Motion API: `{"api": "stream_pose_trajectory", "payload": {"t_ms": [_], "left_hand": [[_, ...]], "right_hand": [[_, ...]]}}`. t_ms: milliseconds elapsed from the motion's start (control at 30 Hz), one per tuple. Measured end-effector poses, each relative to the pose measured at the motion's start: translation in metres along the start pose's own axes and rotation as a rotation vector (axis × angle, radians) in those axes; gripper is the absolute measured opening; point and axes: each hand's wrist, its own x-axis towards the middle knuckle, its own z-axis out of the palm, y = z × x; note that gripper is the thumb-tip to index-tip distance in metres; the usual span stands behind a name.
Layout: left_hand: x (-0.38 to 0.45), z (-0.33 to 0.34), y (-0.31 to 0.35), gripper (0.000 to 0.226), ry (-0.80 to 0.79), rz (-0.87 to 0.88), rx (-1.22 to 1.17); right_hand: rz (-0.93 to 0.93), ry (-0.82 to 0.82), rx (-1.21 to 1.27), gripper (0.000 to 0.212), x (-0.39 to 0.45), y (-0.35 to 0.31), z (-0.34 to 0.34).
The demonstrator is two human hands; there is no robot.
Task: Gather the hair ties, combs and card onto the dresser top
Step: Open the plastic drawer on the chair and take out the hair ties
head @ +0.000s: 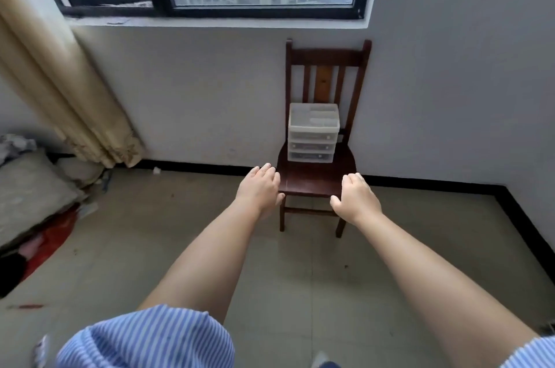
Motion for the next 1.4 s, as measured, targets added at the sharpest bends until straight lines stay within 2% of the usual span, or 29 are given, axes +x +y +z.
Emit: {"api": "stream_pose_trajectory", "payload": {"t_ms": [167,300,533,700,833,967,1033,1133,1267,1400], "left_hand": [[0.150,0.021,-0.026,0.058,0.012,-0.012,-0.059],[0.243,0.035,-0.048,0.058,-0.064,-0.032,-0.064],[0.359,0.064,-0.105,0.055,-0.176,0.020,-0.045],[0.458,0.095,-0.134,0.061,-0.231,0.071,-0.071],[0.521,0.135,-0.134,0.065,-0.202,0.115,-0.129],[0.558,0.184,-0.129,0.067,-0.210,0.123,-0.180],[0.569,0.203,-0.129,0.067,-0.173,0.136,-0.190],[0.574,0.221,-0.127,0.065,-0.026,0.175,-0.212],[0.575,0.226,-0.119,0.062,0.006,0.106,-0.293],[0.574,0.227,-0.112,0.054,-0.002,0.061,-0.331]], "right_hand": [[0.045,-0.028,0.030,0.038,0.153,0.019,0.009],[0.101,-0.113,0.045,0.039,0.256,0.031,0.019],[0.267,-0.289,0.100,0.034,0.394,0.035,0.047],[0.325,-0.358,0.211,0.040,0.482,0.025,0.093],[0.511,-0.412,0.472,0.043,0.531,0.017,0.147],[0.885,-0.396,0.935,0.042,0.563,0.017,0.197],[1.083,-0.324,1.243,0.042,0.581,0.020,0.218],[1.298,-0.153,1.608,0.045,0.610,0.025,0.239],[1.372,-0.074,1.841,0.031,0.619,0.029,0.253],[1.333,-0.003,1.967,0.032,0.589,0.036,0.257]]}}
